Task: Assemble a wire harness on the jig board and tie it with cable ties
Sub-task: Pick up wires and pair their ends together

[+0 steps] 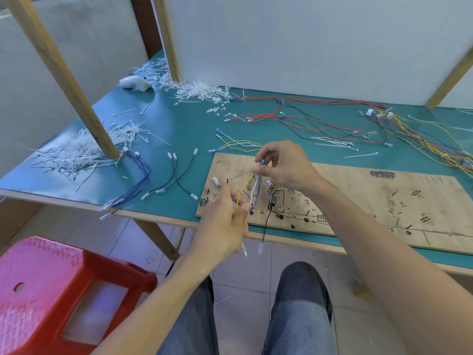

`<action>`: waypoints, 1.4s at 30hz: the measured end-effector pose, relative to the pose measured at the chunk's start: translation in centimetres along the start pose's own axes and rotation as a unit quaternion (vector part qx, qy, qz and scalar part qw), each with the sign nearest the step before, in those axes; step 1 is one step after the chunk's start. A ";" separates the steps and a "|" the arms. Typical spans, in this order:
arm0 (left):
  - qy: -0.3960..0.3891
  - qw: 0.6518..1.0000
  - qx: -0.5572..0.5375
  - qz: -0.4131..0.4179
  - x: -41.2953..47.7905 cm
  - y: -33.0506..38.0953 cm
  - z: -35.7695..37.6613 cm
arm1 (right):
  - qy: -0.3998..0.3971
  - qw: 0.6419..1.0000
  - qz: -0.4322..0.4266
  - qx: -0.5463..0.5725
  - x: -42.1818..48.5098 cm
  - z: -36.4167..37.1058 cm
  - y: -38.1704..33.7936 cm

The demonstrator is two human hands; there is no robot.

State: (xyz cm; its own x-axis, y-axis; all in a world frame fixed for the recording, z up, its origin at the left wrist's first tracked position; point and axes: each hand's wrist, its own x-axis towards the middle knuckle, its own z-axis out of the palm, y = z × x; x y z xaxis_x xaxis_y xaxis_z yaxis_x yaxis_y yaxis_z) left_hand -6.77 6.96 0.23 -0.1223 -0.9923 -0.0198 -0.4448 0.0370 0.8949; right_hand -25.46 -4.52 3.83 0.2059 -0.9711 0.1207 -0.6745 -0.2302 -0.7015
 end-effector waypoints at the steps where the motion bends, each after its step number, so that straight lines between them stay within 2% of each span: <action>1: -0.006 1.000 0.017 -0.007 0.1 -0.2 0.4 | 0.004 1.000 0.003 -0.014 0.4 0.2 0.1; 7: -0.020 0.998 0.007 -0.059 1.1 -0.5 1.7 | 0.021 0.998 0.017 -0.060 1.7 1.3 0.5; 12: -0.022 0.997 0.008 -0.068 1.5 -0.3 1.7 | 0.038 0.994 -0.017 -0.099 1.7 2.1 1.0; 17: -0.014 0.998 0.033 -0.058 1.2 -0.3 1.6 | 0.066 0.988 -0.043 -0.133 0.9 3.1 1.4; 24: -0.008 0.988 0.151 -0.010 0.3 -1.1 1.3 | 0.044 0.981 -0.054 -0.178 0.2 3.6 1.6; 27: 0.006 0.978 0.206 0.013 0.5 -1.5 1.4 | 0.030 0.977 -0.095 -0.190 -0.9 3.3 0.6; 30: 0.009 0.981 0.192 0.028 0.6 -1.6 1.2 | 0.024 0.978 -0.140 -0.154 -3.9 3.1 -0.6; 34: 0.027 0.980 0.194 0.043 0.7 -1.4 0.8 | -0.047 0.971 -0.151 -0.179 -8.4 3.5 -1.1; 42: 0.018 0.984 0.170 0.041 0.1 -1.2 0.4 | 0.025 0.979 -0.140 -0.149 -10.1 4.7 -0.1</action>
State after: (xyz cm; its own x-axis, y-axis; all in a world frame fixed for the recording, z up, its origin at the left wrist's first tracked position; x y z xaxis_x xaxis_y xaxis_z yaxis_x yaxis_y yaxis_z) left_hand -6.61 6.90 -1.05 -0.1407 -0.9877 0.0677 -0.7072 0.1481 0.6913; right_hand -24.18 5.65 -0.62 0.3813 -0.8678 0.3185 -0.7750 -0.4879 -0.4016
